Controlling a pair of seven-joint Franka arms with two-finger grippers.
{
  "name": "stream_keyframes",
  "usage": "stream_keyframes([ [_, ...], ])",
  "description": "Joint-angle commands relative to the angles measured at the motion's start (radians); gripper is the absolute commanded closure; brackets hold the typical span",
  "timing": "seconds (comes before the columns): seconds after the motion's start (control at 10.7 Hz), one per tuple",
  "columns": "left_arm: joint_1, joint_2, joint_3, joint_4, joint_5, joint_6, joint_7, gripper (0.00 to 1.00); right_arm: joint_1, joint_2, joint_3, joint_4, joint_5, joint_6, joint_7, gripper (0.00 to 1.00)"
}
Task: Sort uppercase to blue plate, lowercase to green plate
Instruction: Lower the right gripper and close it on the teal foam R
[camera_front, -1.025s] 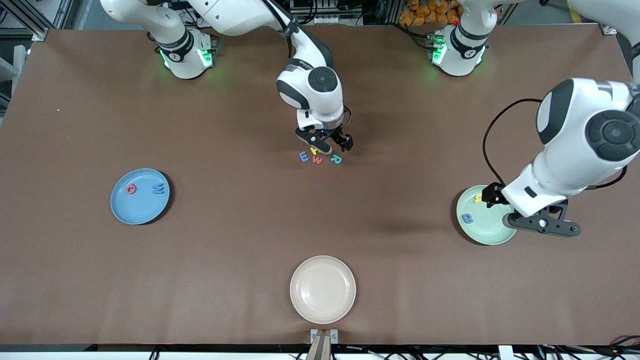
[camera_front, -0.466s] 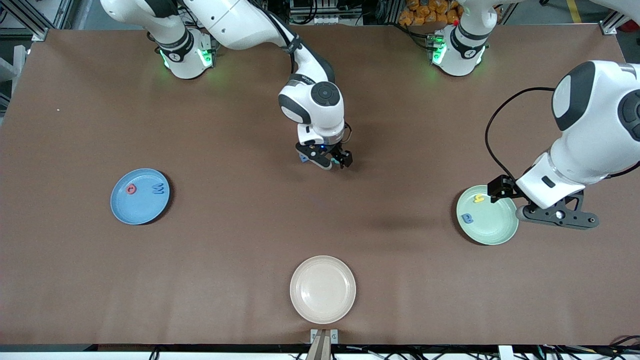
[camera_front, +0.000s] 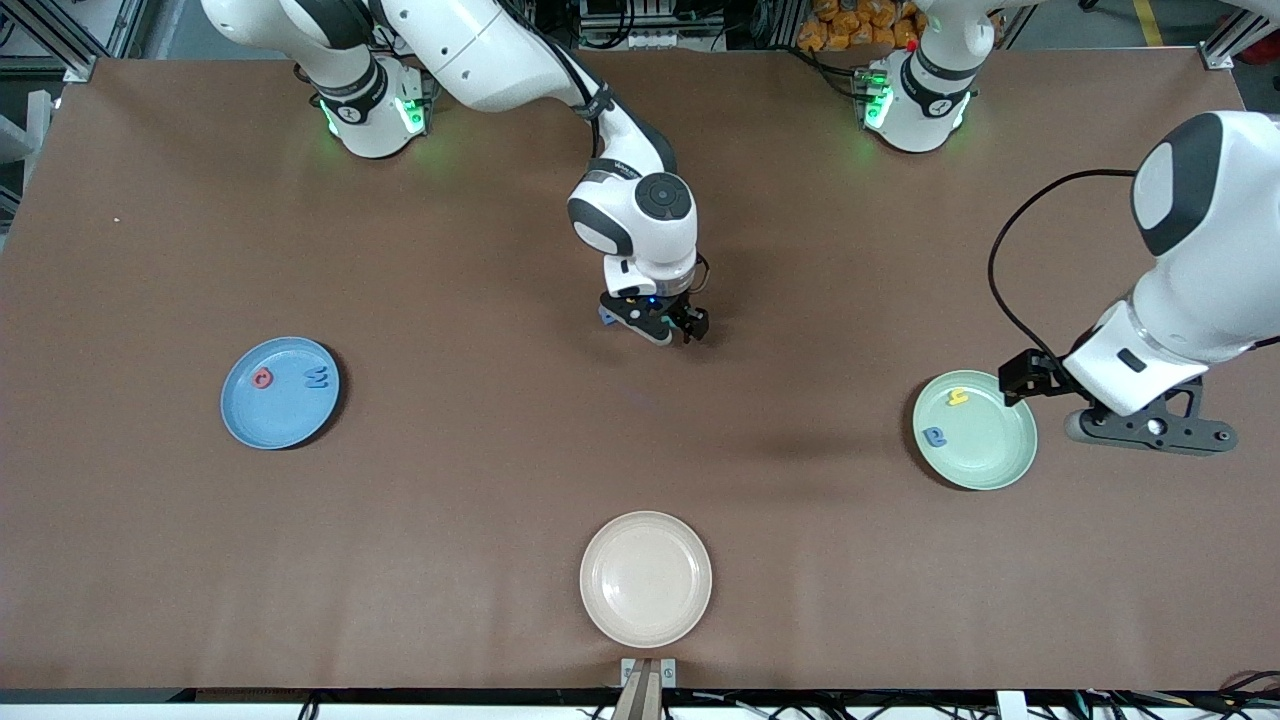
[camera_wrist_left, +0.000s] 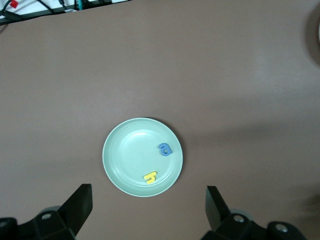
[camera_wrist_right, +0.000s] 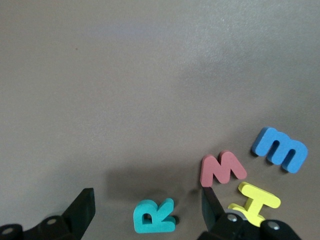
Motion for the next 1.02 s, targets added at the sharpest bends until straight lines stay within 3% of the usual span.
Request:
stream_keyframes([
  [0.0,0.029,-0.033,-0.001,-0.008,-0.029,-0.016,0.023,0.00,0.014,0.019,-0.011,0.030,-0.028,-0.008,0.008,0.16],
  [0.19,0.039,-0.032,-0.002,-0.004,-0.027,-0.016,0.014,0.00,0.014,0.019,-0.011,0.030,-0.028,-0.008,0.005,0.27],
  [0.93,0.048,-0.026,0.001,0.016,-0.027,-0.016,-0.006,0.00,0.025,0.033,-0.010,0.033,-0.022,-0.008,0.003,0.36],
])
